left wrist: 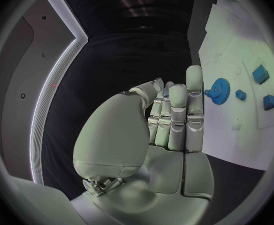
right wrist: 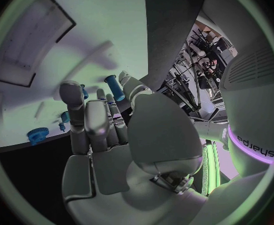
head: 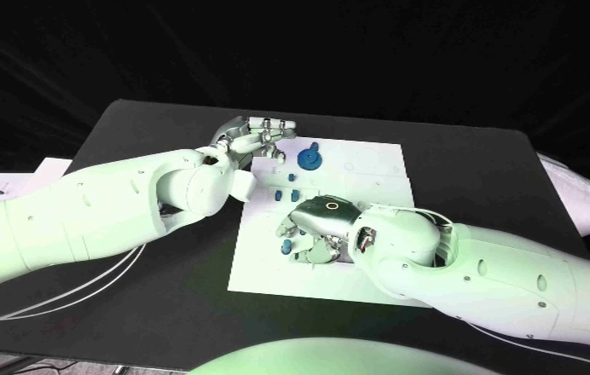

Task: Assemble the parts on the task board

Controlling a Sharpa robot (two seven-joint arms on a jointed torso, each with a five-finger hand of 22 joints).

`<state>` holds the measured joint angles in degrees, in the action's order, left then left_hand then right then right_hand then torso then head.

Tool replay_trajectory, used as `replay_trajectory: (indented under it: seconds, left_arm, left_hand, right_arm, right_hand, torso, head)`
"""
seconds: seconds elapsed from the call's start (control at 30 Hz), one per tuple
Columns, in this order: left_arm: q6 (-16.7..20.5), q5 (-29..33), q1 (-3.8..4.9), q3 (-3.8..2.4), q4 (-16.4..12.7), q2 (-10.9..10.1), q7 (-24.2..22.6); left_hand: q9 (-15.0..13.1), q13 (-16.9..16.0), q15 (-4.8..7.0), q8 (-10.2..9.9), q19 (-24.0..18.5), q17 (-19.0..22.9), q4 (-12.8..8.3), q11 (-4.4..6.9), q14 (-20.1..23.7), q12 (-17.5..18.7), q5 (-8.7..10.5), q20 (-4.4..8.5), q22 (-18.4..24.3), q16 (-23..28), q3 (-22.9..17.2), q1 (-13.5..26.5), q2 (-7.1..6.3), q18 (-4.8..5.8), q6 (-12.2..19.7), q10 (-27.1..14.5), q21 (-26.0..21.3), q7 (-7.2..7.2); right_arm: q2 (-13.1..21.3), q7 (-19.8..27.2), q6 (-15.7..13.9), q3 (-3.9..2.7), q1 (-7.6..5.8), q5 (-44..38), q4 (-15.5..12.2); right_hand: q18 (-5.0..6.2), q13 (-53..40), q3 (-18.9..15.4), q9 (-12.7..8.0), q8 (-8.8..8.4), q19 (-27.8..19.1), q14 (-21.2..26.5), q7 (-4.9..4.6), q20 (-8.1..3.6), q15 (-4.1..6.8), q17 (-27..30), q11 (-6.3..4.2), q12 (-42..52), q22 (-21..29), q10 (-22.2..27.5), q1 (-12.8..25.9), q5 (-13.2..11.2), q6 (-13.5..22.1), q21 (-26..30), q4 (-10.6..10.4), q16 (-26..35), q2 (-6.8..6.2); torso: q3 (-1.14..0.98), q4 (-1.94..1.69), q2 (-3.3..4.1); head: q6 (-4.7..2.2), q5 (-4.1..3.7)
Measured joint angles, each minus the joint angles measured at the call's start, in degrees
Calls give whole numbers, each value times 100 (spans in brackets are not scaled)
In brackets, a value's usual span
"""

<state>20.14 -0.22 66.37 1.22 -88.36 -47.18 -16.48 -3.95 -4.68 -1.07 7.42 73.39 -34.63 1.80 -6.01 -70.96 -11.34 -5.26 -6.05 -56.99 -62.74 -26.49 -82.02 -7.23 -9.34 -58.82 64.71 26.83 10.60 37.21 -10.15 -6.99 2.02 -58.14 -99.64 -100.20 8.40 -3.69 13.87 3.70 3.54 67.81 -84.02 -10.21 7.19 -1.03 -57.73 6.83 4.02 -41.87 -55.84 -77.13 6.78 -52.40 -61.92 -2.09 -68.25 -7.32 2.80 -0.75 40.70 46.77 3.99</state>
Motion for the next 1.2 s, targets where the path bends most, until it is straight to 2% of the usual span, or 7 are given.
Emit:
replay_trajectory:
  seconds: [0.37, 0.57, 0.7, 0.8, 0.9, 1.03, 1.2]
  left_arm:
    - [-11, 0, 0, 0, 7, -3, 6]
    - [-20, 0, -1, 0, 8, -17, 11]
    - [-23, 0, -2, 1, 6, -37, 15]
    - [-25, 0, -2, 2, 4, -58, 19]
    - [-25, 0, -2, 2, 4, -63, 20]
    - [-25, 0, -2, 8, 3, -65, 20]
    - [-23, 0, -2, 16, 2, -83, 19]
  left_hand:
    - [0, 0, 0, 0, 0, -1, 0, 0, 0, 0, 0, 0, 0, 0, 0, 0, 0, 0, 0, 0, 0, 0]
    - [0, 1, 0, 0, 0, -1, 0, 0, 0, 0, 0, 0, -1, 0, 0, 0, 0, 1, 0, 0, 0, 0]
    - [0, 1, 0, 0, 0, -1, 0, 0, 0, 0, 0, 0, -1, 0, 0, 0, 0, 0, 0, 0, 0, 0]
    - [0, 1, 0, 0, 0, 9, 0, 0, 0, 0, 0, 0, -1, 0, 0, 0, 0, 0, 0, 0, 0, 0]
    - [0, 1, 0, 0, 0, 14, 0, 0, 0, 0, 0, 0, -1, 0, 0, 0, 0, 1, 0, 0, 0, 0]
    - [0, 1, 0, 0, 0, 13, 0, 0, 0, 1, 0, 0, -1, 0, 0, 0, 0, 1, 0, 0, 0, 0]
    - [0, 1, 0, 23, 0, 13, 0, 0, 0, 1, 0, 0, -1, 0, 0, 0, 0, 1, 0, 0, 0, -1]
  right_arm:
    - [262, -60, -583, -6, 31, 53, -220]
    - [886, -63, -884, -80, -52, 315, -642]
    - [1440, -178, -972, -113, -255, 676, -879]
    - [1945, -373, -1069, -125, -406, 1129, -1044]
    - [2306, -582, -1166, -107, -471, 1581, -1159]
    - [2720, -847, -1242, -18, -499, 2078, -1286]
    - [2941, -1178, -1225, 70, -495, 2360, -1355]
  right_hand:
    - [0, -14, -199, 5, 0, 0, 0, 20, 0, 0, 124, -20, 131, 73, 21, -1, 54, 21, 55, 26, 79, 1]
    - [0, -34, -431, 23, -1, 0, 0, 10, 0, 0, 195, -26, 372, 79, -170, -46, 90, -54, 55, 5, 145, 46]
    - [0, -188, -897, 7, -1, 218, 0, -24, -14, 0, -196, -14, 830, -294, -816, 339, 326, 49, -162, -298, -152, -49]
    - [-96, -590, -1409, 14, 23, 613, 1, 41, -132, 130, -771, -217, 1569, -1049, -1815, 359, 448, 167, -676, -593, -616, -78]
    - [-230, -2171, -1826, 49, 172, 866, 1, 141, -245, 297, -1145, -371, 3243, -1626, -2163, 111, 534, 131, -1082, -935, -943, -80]
    - [-229, -5442, -2035, 117, 509, 982, 12, 236, -296, 299, -1691, -446, 6184, -2064, -2362, -103, 832, -135, -1377, -1193, -1405, 130]
    - [-288, -6016, -2087, 163, 706, 1074, 12, 313, -324, 299, -1722, -417, 6604, -2355, -2417, -203, 1404, -336, -1552, -1244, -1633, 239]
  torso:
    - [-2, 2, -1]
    - [4, 3, -9]
    - [11, 14, -18]
    - [18, 34, -31]
    - [27, 68, -48]
    - [34, 116, -71]
    - [41, 166, -102]
  head:
    - [-11, -15]
    - [-27, -70]
    - [-42, -141]
    - [-58, -196]
    - [-64, -252]
    - [-65, -313]
    - [-51, -351]
